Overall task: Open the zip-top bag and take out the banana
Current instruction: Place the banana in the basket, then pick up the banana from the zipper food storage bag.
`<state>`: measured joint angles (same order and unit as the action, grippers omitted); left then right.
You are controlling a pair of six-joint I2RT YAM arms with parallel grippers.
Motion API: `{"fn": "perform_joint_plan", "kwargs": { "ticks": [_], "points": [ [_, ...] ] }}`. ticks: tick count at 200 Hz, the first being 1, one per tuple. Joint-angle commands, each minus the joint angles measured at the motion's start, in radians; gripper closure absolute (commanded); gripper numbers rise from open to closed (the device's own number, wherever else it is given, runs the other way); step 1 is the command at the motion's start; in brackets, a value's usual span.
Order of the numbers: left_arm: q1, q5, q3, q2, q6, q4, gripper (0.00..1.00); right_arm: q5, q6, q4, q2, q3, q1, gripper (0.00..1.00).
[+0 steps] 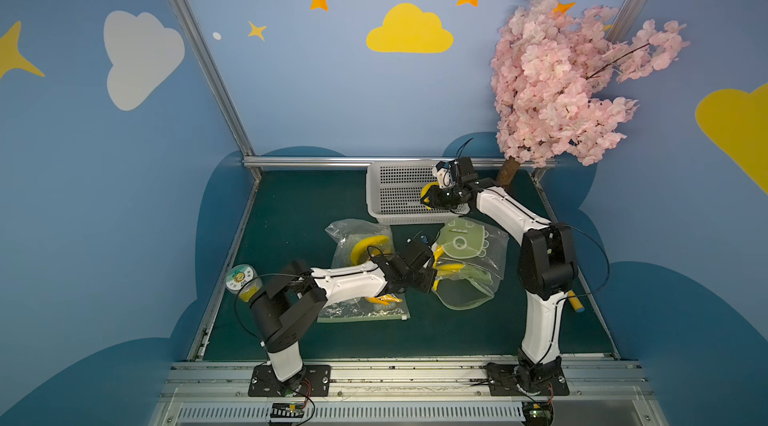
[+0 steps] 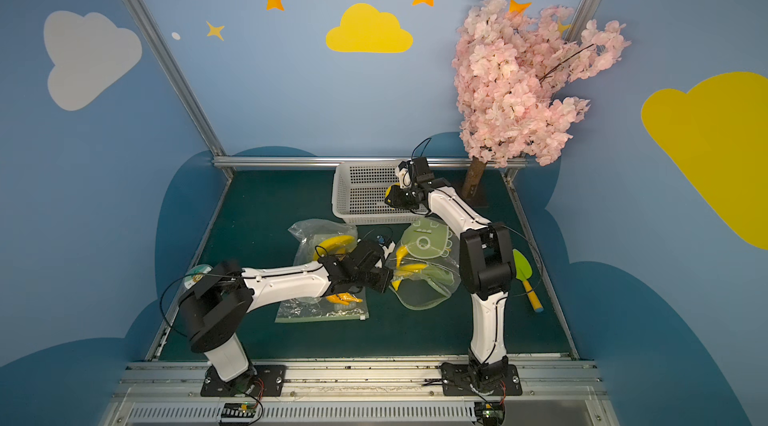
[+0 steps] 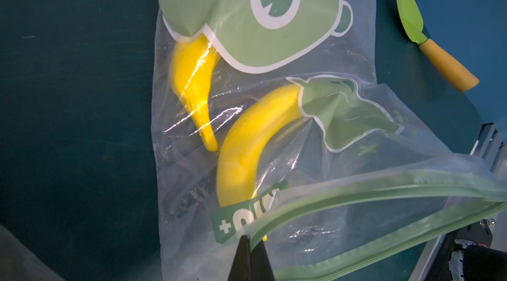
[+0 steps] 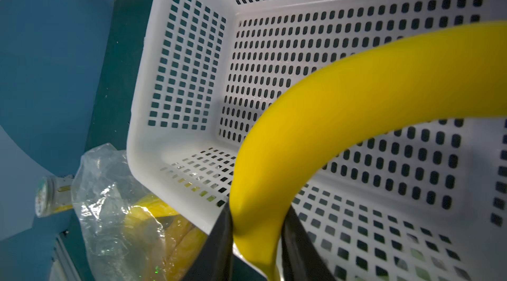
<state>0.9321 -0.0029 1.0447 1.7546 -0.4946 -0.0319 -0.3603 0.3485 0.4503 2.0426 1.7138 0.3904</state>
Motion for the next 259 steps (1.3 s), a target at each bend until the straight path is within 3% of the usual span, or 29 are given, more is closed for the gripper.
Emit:
{"fn": "perform_joint_plan", "kwargs": {
  "ticks": [1, 24, 81, 103, 123, 151, 173, 193, 218, 259],
  "points": [
    [-0.004, 0.013, -0.014, -0.026, 0.006, 0.023, 0.97, 0.003, 0.005, 0.018, -0.045, 0.003, -0.001, 0.61],
    [-0.004, 0.017, -0.025, -0.031, 0.001, 0.022, 0.97, 0.0, 0.013, 0.005, -0.141, -0.068, 0.004, 0.45],
    [-0.004, 0.012, -0.043, -0.025, -0.009, 0.058, 0.97, 0.215, 0.034, 0.021, -0.691, -0.526, 0.139, 0.43],
    [-0.004, 0.011, -0.042, -0.017, -0.019, 0.079, 0.97, 0.381, 0.082, 0.081, -0.913, -0.734, 0.304, 0.44],
    [-0.004, 0.018, -0.046, -0.014, -0.031, 0.094, 0.97, 0.536, 0.276, 0.177, -1.096, -0.898, 0.454, 0.47],
    [-0.004, 0.029, -0.058, -0.017, -0.04, 0.121, 0.97, 0.712, 0.519, 0.163, -1.319, -1.113, 0.672, 0.56],
    [-0.004, 0.032, -0.058, -0.016, -0.041, 0.128, 0.97, 0.811, 0.603, 0.176, -1.347, -1.179, 0.783, 0.56],
    [-0.001, 0.046, -0.07, -0.013, -0.032, 0.163, 0.97, 0.863, 0.663, 0.151, -1.344, -1.239, 0.793, 0.56],
    [0.001, 0.062, -0.096, 0.003, -0.035, 0.221, 0.97, 0.951, 0.604, -0.109, -1.392, -1.39, 0.787, 0.57],
    [0.011, 0.057, -0.14, -0.007, -0.055, 0.289, 0.97, 0.853, 0.535, -0.234, -1.318, -1.414, 0.699, 0.58]
  ]
}}
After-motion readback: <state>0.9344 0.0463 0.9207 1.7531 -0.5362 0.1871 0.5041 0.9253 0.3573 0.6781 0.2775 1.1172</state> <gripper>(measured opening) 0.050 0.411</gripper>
